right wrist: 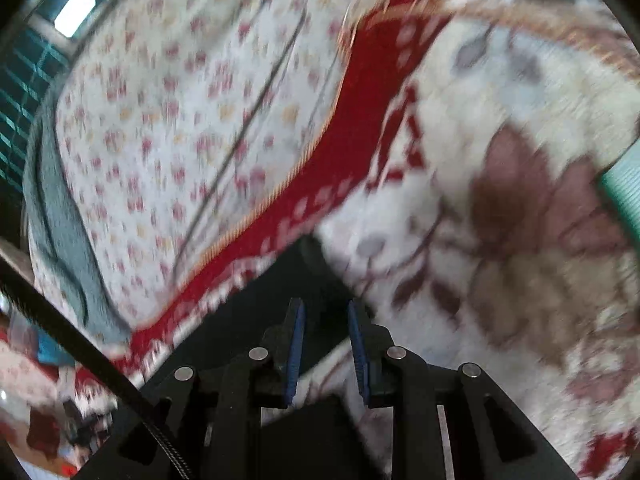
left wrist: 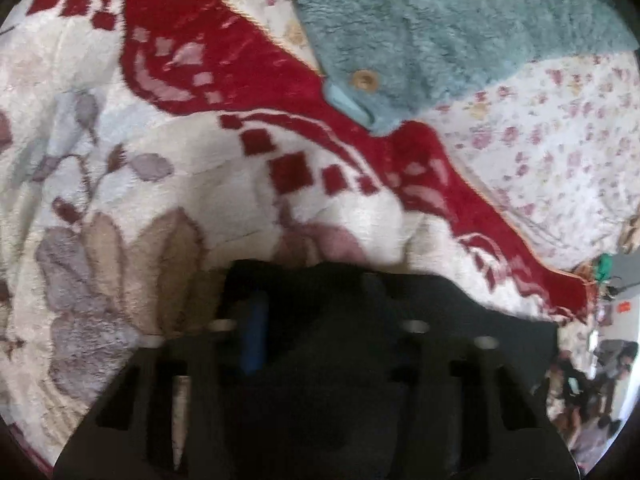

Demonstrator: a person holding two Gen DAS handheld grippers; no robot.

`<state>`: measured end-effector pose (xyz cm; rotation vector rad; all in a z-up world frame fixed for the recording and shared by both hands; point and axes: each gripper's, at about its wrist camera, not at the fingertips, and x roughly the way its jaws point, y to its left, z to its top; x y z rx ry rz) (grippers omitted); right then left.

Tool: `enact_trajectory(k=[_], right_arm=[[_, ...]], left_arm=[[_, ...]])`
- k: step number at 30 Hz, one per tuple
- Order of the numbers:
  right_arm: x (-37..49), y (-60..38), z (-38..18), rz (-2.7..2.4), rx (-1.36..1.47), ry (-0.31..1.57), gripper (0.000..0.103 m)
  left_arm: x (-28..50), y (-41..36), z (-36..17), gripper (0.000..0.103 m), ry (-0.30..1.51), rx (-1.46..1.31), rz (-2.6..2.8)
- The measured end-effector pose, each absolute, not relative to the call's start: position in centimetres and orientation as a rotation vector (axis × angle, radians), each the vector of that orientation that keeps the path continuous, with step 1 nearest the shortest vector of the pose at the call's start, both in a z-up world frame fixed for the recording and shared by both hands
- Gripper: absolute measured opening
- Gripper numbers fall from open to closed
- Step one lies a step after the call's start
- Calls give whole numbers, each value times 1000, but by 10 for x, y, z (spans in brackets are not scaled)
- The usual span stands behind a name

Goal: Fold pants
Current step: 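Press the folded pants flat with both grippers, then grasp the black pants edge with the left gripper while the right gripper grips its edge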

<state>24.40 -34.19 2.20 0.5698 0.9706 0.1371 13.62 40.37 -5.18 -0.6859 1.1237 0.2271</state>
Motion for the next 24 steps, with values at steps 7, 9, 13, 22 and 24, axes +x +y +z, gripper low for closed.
enact_trajectory(k=[7, 9, 13, 22, 24], right_arm=[[321, -343, 4, 348, 667, 1165, 24], [342, -333, -1, 367, 626, 1238, 24], [368, -323, -9, 394, 606, 1307, 24], [382, -312, -33, 464, 610, 1348, 24], [383, -308, -34, 486, 598, 1348, 24]], left_arm=[[126, 396, -37, 6, 1050, -636, 240], [122, 395, -31, 6, 1008, -648, 235], [113, 397, -20, 6, 939, -697, 230], [111, 394, -11, 6, 926, -722, 211], [112, 393, -14, 6, 934, -724, 211]])
